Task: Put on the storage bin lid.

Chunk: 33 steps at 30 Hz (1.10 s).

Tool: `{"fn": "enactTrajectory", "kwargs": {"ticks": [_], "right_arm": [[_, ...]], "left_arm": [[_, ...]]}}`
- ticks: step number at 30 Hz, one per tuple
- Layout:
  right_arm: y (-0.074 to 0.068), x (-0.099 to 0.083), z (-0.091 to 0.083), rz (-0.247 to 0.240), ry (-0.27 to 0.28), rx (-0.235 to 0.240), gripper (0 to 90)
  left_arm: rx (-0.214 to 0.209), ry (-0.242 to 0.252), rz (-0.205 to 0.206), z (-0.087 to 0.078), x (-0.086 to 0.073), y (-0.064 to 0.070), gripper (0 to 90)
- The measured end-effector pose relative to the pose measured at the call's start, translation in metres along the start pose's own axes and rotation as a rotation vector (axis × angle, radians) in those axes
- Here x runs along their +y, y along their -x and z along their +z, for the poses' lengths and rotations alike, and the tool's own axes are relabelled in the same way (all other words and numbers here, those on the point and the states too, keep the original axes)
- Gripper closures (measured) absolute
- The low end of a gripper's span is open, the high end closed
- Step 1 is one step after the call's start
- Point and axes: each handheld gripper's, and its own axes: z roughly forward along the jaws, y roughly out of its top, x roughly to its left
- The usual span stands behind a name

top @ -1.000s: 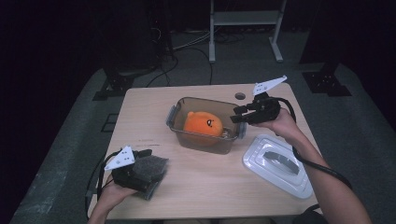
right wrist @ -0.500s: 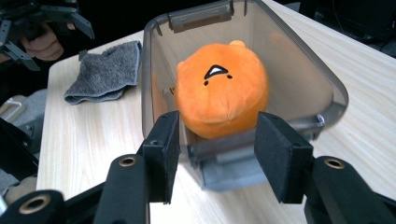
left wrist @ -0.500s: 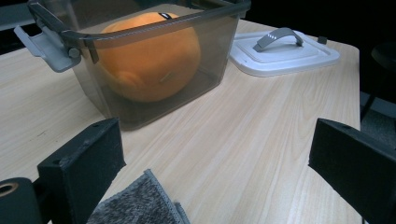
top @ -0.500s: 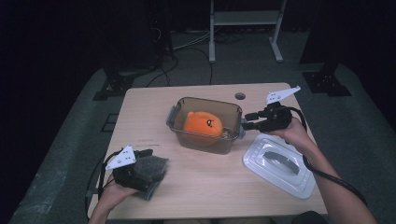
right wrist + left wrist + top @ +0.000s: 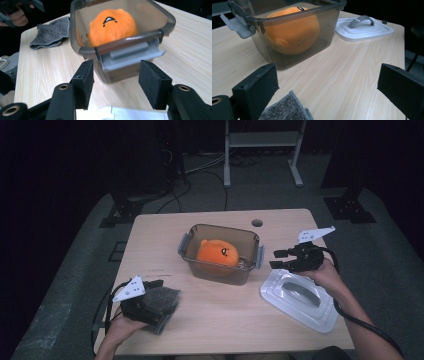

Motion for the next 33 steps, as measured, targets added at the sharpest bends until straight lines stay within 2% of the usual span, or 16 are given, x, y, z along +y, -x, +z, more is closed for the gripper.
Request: {"fn": "enactTrajectory", "kwargs": {"ticks": [15, 33], "right_arm": [[-0.002, -0.038, -0.010, 0.004, -0.007, -0.036, 42.1], [-0.004, -0.091, -0.029, 0.065, 0.003, -0.088, 40.4]], "left_arm": [[0.003, 0.002, -0.005, -0.001, -0.001, 0.000, 2.6], [0.001, -0.003, -0.005, 0.000, -0.001, 0.001, 2.5]]}}
